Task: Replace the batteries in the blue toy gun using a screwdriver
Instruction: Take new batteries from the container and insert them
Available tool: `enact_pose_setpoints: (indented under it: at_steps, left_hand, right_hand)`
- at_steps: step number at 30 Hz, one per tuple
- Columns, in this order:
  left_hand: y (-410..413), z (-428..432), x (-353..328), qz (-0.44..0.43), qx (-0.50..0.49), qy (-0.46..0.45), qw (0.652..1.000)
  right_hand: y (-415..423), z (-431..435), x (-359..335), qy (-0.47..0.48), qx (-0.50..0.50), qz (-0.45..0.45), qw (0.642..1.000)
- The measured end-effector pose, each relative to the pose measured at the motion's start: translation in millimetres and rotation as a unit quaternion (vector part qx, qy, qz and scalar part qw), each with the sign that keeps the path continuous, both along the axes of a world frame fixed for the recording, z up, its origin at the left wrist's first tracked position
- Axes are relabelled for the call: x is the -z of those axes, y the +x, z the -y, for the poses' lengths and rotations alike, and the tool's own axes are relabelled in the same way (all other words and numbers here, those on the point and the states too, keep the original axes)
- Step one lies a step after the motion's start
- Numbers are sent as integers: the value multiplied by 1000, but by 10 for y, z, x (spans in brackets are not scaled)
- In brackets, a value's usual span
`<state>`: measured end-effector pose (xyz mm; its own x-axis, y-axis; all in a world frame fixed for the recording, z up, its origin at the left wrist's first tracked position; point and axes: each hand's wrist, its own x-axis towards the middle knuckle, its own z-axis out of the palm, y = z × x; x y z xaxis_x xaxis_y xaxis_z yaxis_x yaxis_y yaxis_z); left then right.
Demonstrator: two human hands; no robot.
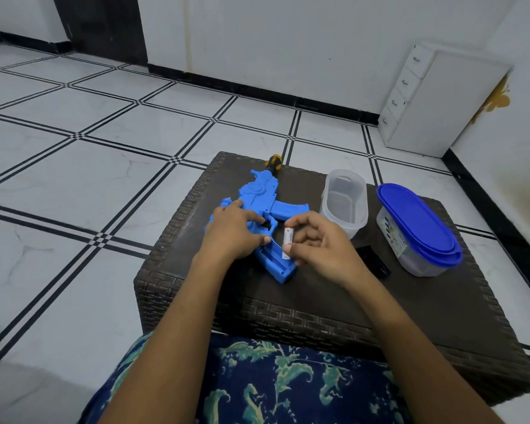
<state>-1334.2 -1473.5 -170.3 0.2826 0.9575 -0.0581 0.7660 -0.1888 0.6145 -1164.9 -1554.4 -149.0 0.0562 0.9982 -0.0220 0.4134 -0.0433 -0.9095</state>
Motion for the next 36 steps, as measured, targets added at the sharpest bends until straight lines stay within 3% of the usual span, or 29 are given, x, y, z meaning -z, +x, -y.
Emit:
enact_pose_setpoints:
  at_steps: [4, 9, 16, 19, 30, 36]
  left_hand:
    - [-9, 5, -7, 6, 1, 0, 1000]
    - [-14, -40, 42, 12, -5, 7, 1000]
    - [16, -85, 61, 43, -29, -2, 999]
    - [4, -89, 60, 45, -30, -11, 998]
    - [16, -63, -24, 71, -53, -30, 996]
    - [15, -43, -12, 50, -37, -6, 998]
  right_hand:
    - [-123, -73, 133, 74, -16, 91, 993]
    - [-156, -129, 150, 97, -69, 174, 978]
    - [-238, -96, 1, 100, -99, 426, 894]
    - [-257, -46, -64, 54, -110, 467, 876]
    - [-208, -26, -10, 25, -127, 427, 895]
    - [-117, 10, 104, 101, -46, 308, 945]
